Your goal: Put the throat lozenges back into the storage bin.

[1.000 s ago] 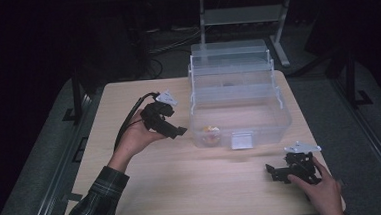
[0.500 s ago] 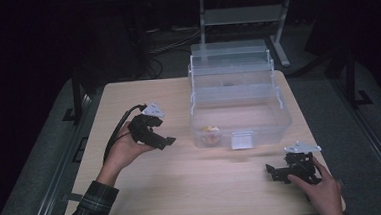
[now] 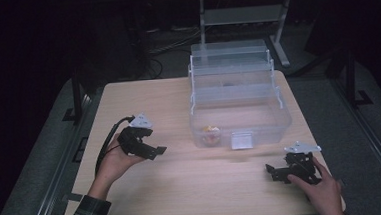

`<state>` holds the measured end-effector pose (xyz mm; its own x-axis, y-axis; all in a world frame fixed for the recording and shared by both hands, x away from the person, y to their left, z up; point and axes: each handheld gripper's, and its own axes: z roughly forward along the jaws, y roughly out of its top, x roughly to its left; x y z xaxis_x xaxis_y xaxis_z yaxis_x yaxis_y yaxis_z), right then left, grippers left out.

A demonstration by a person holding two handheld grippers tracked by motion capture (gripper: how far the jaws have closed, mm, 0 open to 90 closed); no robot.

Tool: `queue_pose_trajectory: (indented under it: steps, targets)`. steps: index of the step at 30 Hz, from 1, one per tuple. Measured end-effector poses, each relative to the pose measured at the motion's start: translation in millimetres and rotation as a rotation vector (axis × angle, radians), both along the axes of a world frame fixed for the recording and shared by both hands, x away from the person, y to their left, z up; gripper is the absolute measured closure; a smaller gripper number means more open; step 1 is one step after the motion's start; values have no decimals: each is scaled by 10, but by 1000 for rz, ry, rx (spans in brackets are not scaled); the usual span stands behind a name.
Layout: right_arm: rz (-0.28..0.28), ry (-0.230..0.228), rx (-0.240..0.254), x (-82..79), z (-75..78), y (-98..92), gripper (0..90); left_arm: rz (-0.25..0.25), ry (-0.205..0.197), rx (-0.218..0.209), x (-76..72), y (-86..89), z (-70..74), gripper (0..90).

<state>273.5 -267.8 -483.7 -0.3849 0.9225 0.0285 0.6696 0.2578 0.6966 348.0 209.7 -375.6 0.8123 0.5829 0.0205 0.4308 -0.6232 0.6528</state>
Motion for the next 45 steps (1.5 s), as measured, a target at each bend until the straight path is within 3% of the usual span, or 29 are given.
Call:
queue_pose_trajectory:
  steps: [11, 34, 45]
  targets:
    - [0, 0, 0, 0, 0, 0, 0, 33, -45, -10, -197, 204, -127, 126]
    - [0, 0, 0, 0, 0, 0, 0, 124, -58, -27, -577, 615, -500, 126]
    - [0, 0, 0, 0, 0, 0, 0, 155, -32, -7, -708, 739, -688, 127]
